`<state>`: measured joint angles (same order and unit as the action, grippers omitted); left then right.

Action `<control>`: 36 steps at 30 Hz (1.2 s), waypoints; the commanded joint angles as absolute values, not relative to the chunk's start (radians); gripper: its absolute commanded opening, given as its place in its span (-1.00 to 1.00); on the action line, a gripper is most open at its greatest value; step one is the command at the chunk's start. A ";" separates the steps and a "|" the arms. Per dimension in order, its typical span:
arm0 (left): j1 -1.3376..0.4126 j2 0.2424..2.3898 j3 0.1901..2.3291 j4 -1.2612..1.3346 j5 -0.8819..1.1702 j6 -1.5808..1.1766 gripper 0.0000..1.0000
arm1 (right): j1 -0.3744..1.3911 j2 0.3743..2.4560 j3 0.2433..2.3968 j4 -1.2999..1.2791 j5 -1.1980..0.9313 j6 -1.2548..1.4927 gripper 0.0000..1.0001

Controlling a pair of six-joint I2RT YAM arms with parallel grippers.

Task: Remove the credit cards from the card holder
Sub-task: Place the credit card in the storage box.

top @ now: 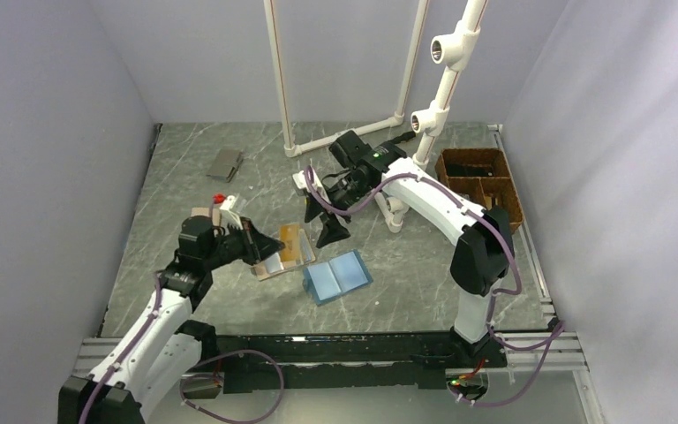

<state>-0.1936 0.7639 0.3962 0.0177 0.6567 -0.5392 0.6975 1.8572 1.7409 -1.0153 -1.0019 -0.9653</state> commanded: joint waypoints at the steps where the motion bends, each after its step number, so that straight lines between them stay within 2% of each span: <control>1: -0.305 0.774 0.422 0.093 0.613 -0.447 -1.00 | 0.695 1.809 1.699 -1.110 -0.982 -1.182 0.51; 12: -0.481 0.812 0.448 0.112 0.538 -0.349 -1.00 | 0.702 1.832 1.677 -1.039 -0.966 -1.031 0.45; 19: -0.510 0.806 0.445 0.139 0.539 -0.342 -1.00 | 0.726 1.880 1.692 -1.048 -0.986 -0.975 0.15; 23: -0.521 0.786 0.435 0.141 0.533 -0.335 -1.00 | 0.737 1.892 1.700 -1.081 -0.977 -0.986 -0.25; 26: -0.523 0.766 0.425 0.154 0.536 -0.339 -1.00 | 0.748 1.894 1.696 -1.110 -0.986 -1.004 -0.46; 28: -0.523 0.762 0.425 0.159 0.536 -0.349 -1.00 | 0.763 1.888 1.685 -1.111 -0.964 -1.001 -0.72; 29: -0.523 0.760 0.429 0.153 0.528 -0.358 -0.95 | 0.773 1.885 1.687 -1.118 -0.943 -0.998 -0.94; 30: -0.523 0.757 0.439 0.128 0.506 -0.377 -0.79 | 0.782 1.883 1.703 -1.144 -0.904 -0.994 -1.00; 31: -0.522 0.752 0.458 0.083 0.471 -0.407 -0.48 | 0.791 1.881 1.725 -1.187 -0.875 -1.007 -1.00; 33: -0.523 0.736 0.507 -0.021 0.408 -0.451 0.32 | 0.795 1.879 1.773 -1.339 -0.833 -1.120 -1.00; 36: -0.523 0.698 0.587 -0.131 0.409 -0.459 0.81 | 0.793 1.827 1.719 -1.436 -0.736 -1.212 -1.00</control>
<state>-0.5224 0.7567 0.4603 -0.0174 0.4637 -0.4240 0.7860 1.8977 1.7195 -1.2358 -0.8562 -1.0546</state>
